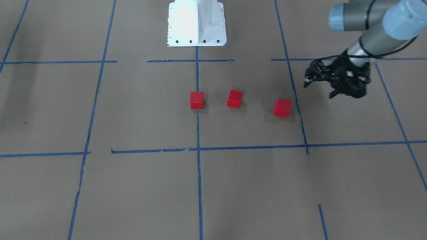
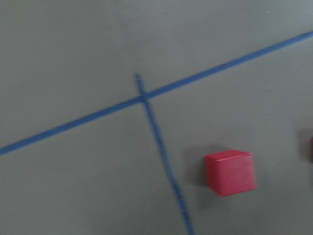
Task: Form red blocks into L shape at center
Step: 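Reach the left gripper over and grasp the middle red cube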
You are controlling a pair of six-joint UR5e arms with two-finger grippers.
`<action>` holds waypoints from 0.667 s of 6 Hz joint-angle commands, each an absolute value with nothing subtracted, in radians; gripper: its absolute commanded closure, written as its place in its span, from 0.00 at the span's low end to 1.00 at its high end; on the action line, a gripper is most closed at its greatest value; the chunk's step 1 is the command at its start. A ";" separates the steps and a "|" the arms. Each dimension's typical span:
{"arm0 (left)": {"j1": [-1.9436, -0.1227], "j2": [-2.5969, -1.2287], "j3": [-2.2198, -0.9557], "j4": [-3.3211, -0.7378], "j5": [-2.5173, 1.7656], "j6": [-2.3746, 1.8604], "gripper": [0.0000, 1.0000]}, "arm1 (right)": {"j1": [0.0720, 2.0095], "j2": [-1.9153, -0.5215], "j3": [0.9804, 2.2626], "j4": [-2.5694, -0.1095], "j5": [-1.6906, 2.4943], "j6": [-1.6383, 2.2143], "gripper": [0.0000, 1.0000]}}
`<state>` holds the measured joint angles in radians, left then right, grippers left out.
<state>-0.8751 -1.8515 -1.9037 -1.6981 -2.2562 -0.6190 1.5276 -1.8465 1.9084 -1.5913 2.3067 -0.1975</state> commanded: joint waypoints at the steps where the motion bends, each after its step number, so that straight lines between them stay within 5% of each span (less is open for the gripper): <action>1: -0.626 -1.975 -1.878 -1.698 -1.985 -0.898 0.00 | 1.528 -1.845 1.884 -1.588 2.310 -0.196 0.00; 4: -0.538 -2.115 -1.737 -1.698 -1.919 -1.041 0.00 | 1.529 -1.844 1.879 -1.586 2.312 -0.196 0.00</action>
<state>-0.5530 -2.0909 -1.7666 -1.6981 -1.9262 -1.0056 1.5282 -1.8440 1.8803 -1.5863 2.3106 -0.1964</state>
